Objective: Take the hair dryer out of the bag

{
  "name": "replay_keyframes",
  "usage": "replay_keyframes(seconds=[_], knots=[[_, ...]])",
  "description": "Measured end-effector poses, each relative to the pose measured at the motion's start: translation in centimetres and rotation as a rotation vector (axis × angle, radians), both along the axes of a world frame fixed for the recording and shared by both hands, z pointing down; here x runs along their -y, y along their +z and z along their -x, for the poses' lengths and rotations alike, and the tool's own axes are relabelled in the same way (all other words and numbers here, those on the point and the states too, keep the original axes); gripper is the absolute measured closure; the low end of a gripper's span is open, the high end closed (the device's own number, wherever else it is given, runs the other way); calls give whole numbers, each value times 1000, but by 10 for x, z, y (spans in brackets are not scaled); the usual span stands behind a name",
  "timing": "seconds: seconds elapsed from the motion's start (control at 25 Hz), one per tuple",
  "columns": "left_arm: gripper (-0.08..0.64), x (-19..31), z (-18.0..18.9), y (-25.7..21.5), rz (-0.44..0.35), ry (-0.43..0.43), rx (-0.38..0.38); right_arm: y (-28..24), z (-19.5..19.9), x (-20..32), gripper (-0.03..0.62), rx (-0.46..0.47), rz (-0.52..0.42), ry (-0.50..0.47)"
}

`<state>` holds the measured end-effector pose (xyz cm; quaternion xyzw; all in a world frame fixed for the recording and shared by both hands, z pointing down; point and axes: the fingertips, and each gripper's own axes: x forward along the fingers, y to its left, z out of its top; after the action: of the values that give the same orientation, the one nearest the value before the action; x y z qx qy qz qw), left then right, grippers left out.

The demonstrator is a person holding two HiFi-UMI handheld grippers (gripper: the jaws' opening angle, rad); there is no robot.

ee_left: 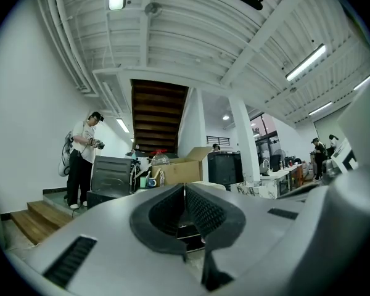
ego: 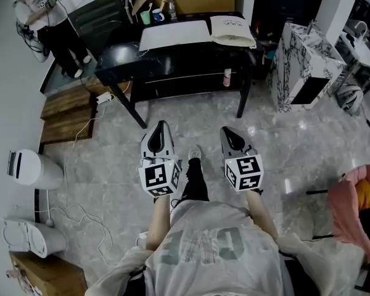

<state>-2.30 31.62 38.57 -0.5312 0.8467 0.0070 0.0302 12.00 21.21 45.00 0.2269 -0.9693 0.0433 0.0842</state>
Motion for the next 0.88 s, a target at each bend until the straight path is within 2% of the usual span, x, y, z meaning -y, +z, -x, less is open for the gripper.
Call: replay_keyframes(seconds=[0.28, 0.48, 0.64, 0.88], knots=[[528, 91, 93, -12, 9, 2, 31, -9, 85, 79, 563, -38, -10, -5], [528, 160, 171, -39, -17, 2, 38, -37, 160, 143, 563, 13, -37, -25], [528, 206, 221, -45, -28, 10, 22, -39, 210, 190, 563, 15, -13, -14], [528, 249, 289, -25, 8, -10, -19, -38, 274, 246, 563, 19, 26, 1]])
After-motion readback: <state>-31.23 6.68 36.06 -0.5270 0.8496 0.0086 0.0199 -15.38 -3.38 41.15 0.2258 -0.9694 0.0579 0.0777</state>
